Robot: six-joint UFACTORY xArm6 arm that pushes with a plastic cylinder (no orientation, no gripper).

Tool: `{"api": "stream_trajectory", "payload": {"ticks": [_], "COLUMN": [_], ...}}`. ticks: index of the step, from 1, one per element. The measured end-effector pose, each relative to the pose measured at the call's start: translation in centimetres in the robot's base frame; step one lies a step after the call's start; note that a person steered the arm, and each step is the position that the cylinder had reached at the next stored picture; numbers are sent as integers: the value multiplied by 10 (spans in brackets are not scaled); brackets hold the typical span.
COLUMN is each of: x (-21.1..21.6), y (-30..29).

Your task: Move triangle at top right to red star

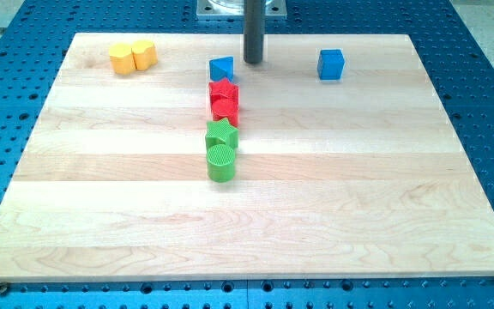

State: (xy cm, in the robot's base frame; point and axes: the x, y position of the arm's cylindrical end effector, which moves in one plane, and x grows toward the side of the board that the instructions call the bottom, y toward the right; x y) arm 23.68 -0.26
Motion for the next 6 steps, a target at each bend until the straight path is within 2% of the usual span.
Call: {"api": "stream_trajectory", "payload": {"ticks": [1,2,3,4,6], "x": [10,55,70,63,54], "y": [-49,-55,-29,-18,47]}}
